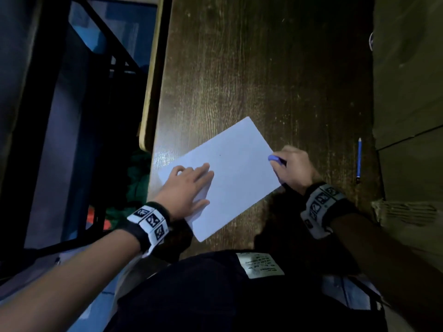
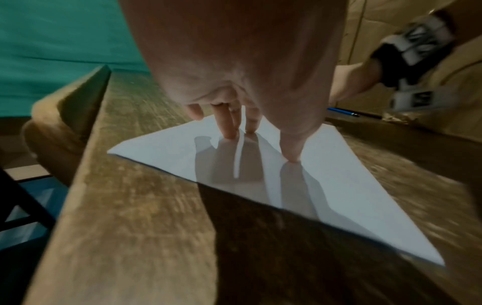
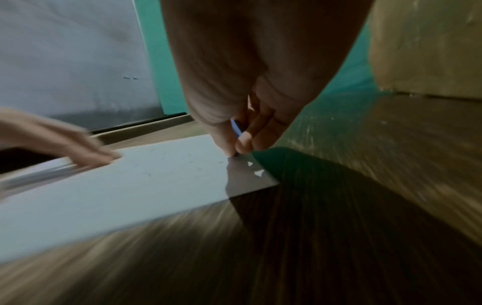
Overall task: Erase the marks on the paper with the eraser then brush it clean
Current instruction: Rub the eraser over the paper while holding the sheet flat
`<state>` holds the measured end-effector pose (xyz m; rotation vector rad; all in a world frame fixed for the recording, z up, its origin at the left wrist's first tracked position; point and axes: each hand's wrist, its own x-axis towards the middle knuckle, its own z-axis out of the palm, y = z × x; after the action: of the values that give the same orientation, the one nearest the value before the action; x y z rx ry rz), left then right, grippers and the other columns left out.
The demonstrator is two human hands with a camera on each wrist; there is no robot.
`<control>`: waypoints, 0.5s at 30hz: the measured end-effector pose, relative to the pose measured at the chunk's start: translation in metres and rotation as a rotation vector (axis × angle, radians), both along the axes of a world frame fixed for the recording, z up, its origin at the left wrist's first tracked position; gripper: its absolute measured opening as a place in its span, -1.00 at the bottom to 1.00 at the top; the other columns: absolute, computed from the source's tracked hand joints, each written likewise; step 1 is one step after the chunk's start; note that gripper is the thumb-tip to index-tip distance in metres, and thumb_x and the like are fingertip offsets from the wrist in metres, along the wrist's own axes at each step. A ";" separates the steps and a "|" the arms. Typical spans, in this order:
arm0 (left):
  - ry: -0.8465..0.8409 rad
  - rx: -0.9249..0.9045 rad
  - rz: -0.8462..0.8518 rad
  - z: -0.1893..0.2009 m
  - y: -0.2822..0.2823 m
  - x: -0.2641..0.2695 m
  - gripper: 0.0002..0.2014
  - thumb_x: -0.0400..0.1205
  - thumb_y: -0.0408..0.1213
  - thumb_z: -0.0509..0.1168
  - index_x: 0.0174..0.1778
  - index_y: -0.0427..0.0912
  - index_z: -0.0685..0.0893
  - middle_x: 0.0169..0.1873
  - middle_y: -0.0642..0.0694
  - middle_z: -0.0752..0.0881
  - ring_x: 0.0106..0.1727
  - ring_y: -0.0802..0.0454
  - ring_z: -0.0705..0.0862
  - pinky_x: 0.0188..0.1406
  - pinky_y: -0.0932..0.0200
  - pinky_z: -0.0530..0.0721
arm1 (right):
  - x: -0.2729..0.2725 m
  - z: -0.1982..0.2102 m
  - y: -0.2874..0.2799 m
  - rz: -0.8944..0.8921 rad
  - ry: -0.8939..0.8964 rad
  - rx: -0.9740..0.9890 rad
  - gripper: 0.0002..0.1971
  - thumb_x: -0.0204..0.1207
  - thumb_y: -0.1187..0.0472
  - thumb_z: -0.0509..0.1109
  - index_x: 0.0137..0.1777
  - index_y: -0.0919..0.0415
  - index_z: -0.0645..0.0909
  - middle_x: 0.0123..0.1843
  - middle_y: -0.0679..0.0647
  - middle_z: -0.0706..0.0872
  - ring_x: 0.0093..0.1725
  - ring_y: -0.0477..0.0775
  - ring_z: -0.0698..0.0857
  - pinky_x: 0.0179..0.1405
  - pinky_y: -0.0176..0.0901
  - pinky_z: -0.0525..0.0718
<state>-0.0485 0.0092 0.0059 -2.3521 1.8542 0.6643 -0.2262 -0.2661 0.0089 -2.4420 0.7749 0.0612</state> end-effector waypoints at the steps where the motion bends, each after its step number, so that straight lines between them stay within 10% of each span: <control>1: 0.003 0.014 -0.002 0.002 -0.002 -0.007 -0.24 0.63 0.21 0.33 0.69 -0.07 0.31 0.70 -0.11 0.31 0.33 -0.18 0.60 0.40 -0.18 0.32 | 0.006 0.001 -0.006 -0.006 0.008 -0.018 -0.83 0.59 0.24 0.38 -0.17 0.28 0.74 -0.24 0.13 0.57 -0.31 0.12 0.60 -0.25 0.00 0.61; 6: -0.088 0.143 0.096 0.011 -0.028 -0.041 -0.13 0.64 0.28 0.28 0.71 -0.18 0.15 0.55 -0.16 0.35 0.43 -0.16 0.50 0.51 -0.10 0.22 | 0.026 0.001 0.021 -0.097 -0.121 0.022 -0.87 0.60 0.23 0.39 -0.07 0.22 0.77 -0.17 0.09 0.59 -0.22 0.12 0.64 -0.17 -0.10 0.59; 9: -0.084 0.132 0.166 0.011 -0.038 -0.052 -0.16 0.61 0.30 0.31 0.62 -0.22 0.25 0.34 -0.12 0.48 0.31 -0.13 0.55 0.42 -0.05 0.30 | 0.010 -0.013 0.071 0.078 -0.035 -0.051 -0.86 0.59 0.15 0.43 0.03 0.17 0.76 0.22 0.15 0.69 0.26 0.19 0.63 0.28 0.03 0.59; 12: -0.040 0.082 0.161 0.009 -0.034 -0.049 -0.32 0.65 0.21 0.31 0.53 -0.17 0.35 0.26 -0.08 0.55 0.25 -0.12 0.58 0.35 -0.01 0.33 | 0.001 -0.023 0.084 0.130 -0.010 -0.137 -0.88 0.64 0.17 0.37 0.08 0.16 0.67 0.54 0.19 0.54 0.59 0.28 0.42 0.55 0.30 0.32; 15: 0.042 0.022 0.091 0.003 -0.017 -0.039 -0.44 0.65 0.14 0.34 0.46 -0.12 0.49 0.24 -0.05 0.63 0.18 -0.11 0.63 0.28 0.00 0.33 | 0.015 -0.020 0.063 0.129 0.081 0.041 -0.90 0.72 0.19 0.25 0.14 0.10 0.57 0.68 -0.01 0.33 0.71 0.08 0.16 0.67 0.17 -0.08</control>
<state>-0.0876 -0.0082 0.0089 -2.4389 1.7552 0.7443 -0.2115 -0.2028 -0.0107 -2.4609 0.6432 0.2249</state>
